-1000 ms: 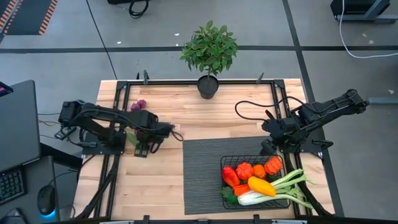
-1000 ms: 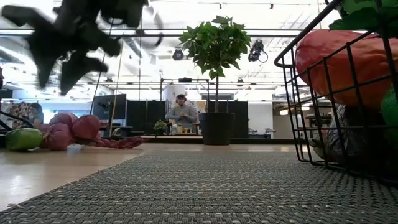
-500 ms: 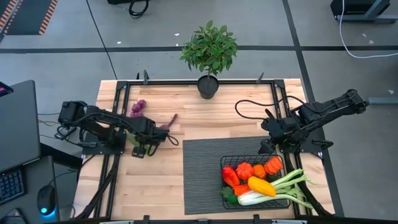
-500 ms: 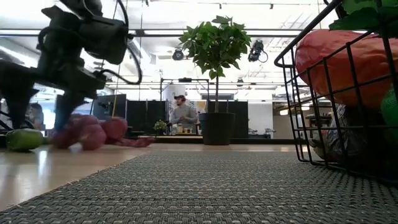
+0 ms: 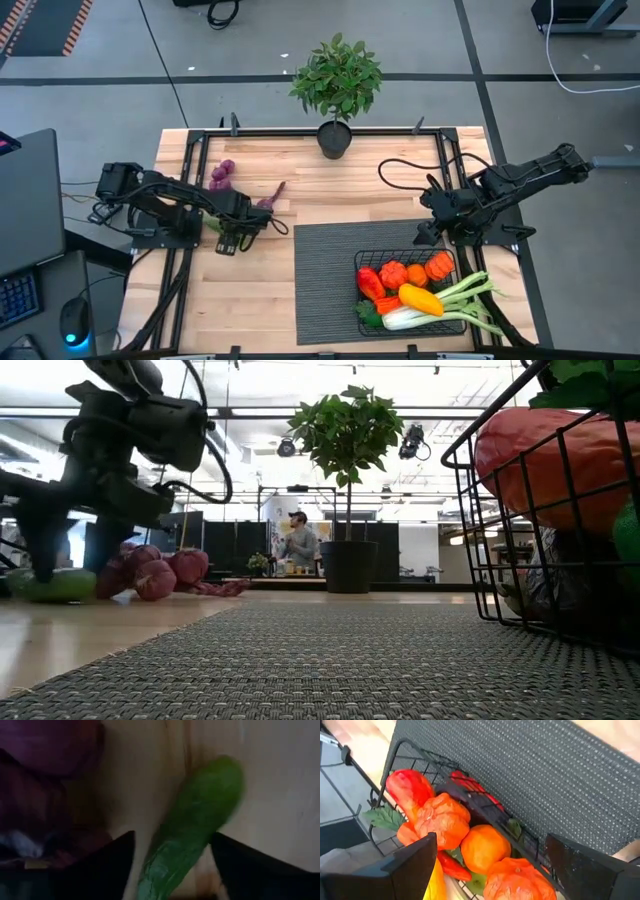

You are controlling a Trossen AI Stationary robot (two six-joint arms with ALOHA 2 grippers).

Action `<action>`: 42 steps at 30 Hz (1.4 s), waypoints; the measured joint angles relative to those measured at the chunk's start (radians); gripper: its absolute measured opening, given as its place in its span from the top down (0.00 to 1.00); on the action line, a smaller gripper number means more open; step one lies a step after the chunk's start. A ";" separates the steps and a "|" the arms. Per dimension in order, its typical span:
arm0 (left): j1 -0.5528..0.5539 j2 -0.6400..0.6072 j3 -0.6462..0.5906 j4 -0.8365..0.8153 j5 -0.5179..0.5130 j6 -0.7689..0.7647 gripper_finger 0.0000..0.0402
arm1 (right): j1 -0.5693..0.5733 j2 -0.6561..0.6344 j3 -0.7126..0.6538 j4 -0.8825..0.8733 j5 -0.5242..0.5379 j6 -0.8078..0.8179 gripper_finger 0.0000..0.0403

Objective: Build produce basket
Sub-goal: Put the green cucumber into the black wire basket

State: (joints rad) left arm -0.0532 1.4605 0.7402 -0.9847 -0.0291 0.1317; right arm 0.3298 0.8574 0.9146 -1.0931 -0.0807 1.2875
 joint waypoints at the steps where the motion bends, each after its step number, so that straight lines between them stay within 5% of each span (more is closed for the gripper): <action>1: 0.000 0.000 0.006 0.004 0.006 -0.026 0.41 | 0.000 0.000 0.000 0.000 0.008 0.003 0.07; 8: -0.001 0.000 0.116 0.016 0.070 -0.203 0.90 | 0.000 -0.002 0.000 0.015 0.061 0.002 0.07; 17: -0.025 0.000 0.422 0.103 0.008 -0.531 0.88 | 0.000 -0.043 0.000 0.045 0.062 -0.014 0.07; 22: -0.073 -0.002 0.556 0.307 -0.040 -0.627 0.89 | 0.002 -0.074 0.000 0.046 0.038 -0.016 0.07; 32: -0.181 0.015 0.583 0.738 -0.307 -0.802 0.89 | 0.002 -0.156 0.000 0.262 0.085 -0.102 0.07; 42: -0.247 0.175 0.583 1.123 -0.314 -0.802 0.89 | 0.002 -0.170 0.000 0.269 0.091 -0.146 0.07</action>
State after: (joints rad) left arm -0.2999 1.6354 1.3228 0.1379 -0.3431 -0.6704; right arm 0.3317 0.6878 0.9146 -0.8246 0.0104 1.1417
